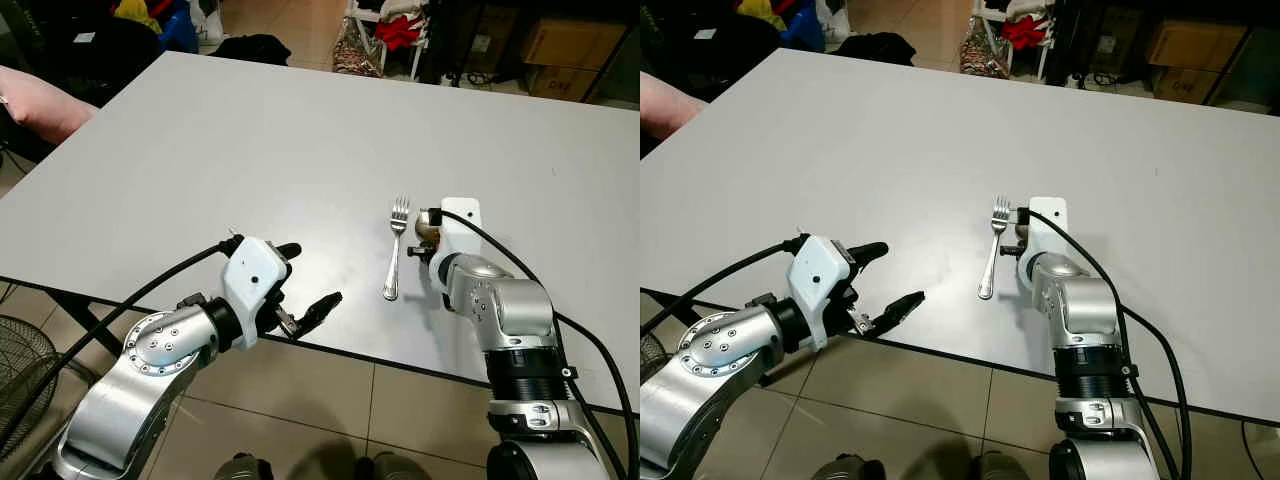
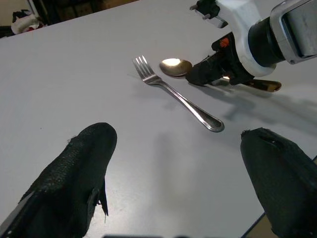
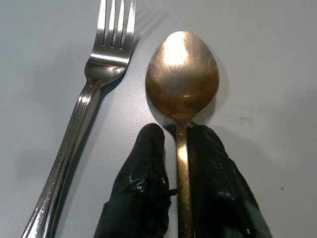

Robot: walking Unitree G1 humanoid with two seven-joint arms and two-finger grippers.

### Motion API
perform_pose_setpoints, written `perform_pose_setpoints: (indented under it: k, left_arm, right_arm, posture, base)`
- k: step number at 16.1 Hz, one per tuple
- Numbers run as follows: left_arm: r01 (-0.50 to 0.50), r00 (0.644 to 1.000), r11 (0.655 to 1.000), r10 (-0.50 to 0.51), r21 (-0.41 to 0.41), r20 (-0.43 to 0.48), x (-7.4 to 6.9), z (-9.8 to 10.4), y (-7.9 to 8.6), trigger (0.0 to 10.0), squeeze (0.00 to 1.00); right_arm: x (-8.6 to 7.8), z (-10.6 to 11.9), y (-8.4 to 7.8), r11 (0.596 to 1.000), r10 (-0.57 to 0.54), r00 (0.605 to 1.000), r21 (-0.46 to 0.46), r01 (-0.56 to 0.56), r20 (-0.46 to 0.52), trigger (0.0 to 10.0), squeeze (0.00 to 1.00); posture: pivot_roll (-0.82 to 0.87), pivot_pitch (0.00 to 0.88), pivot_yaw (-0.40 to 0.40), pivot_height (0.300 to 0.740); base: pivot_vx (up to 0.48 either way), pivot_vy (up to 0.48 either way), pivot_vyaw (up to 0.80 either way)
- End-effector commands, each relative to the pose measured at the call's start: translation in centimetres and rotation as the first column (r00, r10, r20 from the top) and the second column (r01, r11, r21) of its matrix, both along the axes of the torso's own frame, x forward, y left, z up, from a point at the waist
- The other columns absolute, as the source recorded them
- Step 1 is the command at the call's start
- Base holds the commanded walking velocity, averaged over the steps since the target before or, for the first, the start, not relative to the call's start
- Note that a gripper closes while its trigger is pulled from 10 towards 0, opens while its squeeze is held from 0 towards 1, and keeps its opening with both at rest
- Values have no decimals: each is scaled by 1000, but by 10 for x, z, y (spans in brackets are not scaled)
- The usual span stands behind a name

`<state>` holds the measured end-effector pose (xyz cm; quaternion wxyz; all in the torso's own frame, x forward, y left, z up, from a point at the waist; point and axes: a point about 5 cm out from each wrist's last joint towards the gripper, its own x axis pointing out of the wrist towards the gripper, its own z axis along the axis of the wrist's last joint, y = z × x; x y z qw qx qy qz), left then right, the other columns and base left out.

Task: Setting the table

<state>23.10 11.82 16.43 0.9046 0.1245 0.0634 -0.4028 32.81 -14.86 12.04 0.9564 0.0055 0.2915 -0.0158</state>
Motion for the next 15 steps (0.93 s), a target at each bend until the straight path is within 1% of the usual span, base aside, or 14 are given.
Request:
perform_pose_setpoints:
  k: [1,3,4,5,7,8,9,10,11,12,13,14,15]
  left_arm:
    - [9,1000,1000,-9,4,1,-1,1,0,10000,0]
    - [9,1000,1000,-9,6,1,-1,1,0,10000,0]
    - [8,1000,1000,-8,5,2,-1,1,0,10000,0]
    - [8,1000,1000,-8,6,3,-1,1,0,10000,0]
    - [7,1000,1000,-7,8,3,-2,0,0,10000,0]
    - [7,1000,1000,-7,8,3,-2,0,1,10000,0]
    - [6,1000,1000,-6,8,4,-2,1,2,10000,0]
    - [-7,1000,1000,7,1,9,-2,2,4,10000,0]
    - [-23,1000,1000,24,-16,13,-3,4,6,10000,0]
    - [-79,996,995,81,-69,31,-1,8,9,10000,0]
    - [-108,993,990,112,-89,41,0,10,10,10000,0]
    - [-226,970,965,236,-132,58,5,11,15,10000,0]
    - [-264,959,954,275,-146,62,6,11,17,10000,0]
  right_arm:
    - [0,-2,-1,1000,-9,1000,5,9,-3,10000,573]
    - [1,-2,-2,1000,-10,1000,1,10,1,10000,569]
    - [2,-2,-3,1000,-10,1000,-2,10,1,10000,686]
    - [2,-2,-3,1000,-10,1000,-2,10,1,10000,706]
    - [2,-2,-4,1000,-12,1000,0,12,3,10000,796]
    - [1,-1,-3,1000,-11,1000,5,11,3,10000,800]
    - [1,1,-4,1000,-13,1000,9,13,8,10000,925]
    - [-1,8,-6,1000,-20,999,19,20,28,10000,1000]
    - [-4,14,-8,999,-29,999,29,28,45,10000,1000]
    - [-9,31,-12,997,-31,992,71,22,124,10000,1000]
    - [-12,38,-13,996,-26,986,84,13,164,10000,1000]
    - [-22,52,-13,997,21,967,73,-41,256,10000,1000]
    - [-26,54,-12,996,40,960,60,-59,278,10000,1000]
  posture:
    - [-127,70,4,740]
    - [-127,65,5,740]
    - [-127,65,5,740]
    - [-127,62,6,740]
    - [-127,58,6,740]
    - [-126,57,6,740]
    - [-126,58,7,740]
    - [-125,58,9,740]
    - [-125,61,14,740]
    - [-131,63,27,740]
    - [-133,63,30,740]
    - [-142,64,50,740]
    - [-143,65,53,740]
  base:
    - [0,0,0]
    - [0,0,0]
    - [0,0,0]
    - [0,0,0]
    - [0,0,0]
    - [0,0,0]
    - [0,0,0]
    - [0,0,0]
    - [0,0,0]
    - [0,0,0]
    - [0,0,0]
    - [0,0,0]
    - [0,0,0]
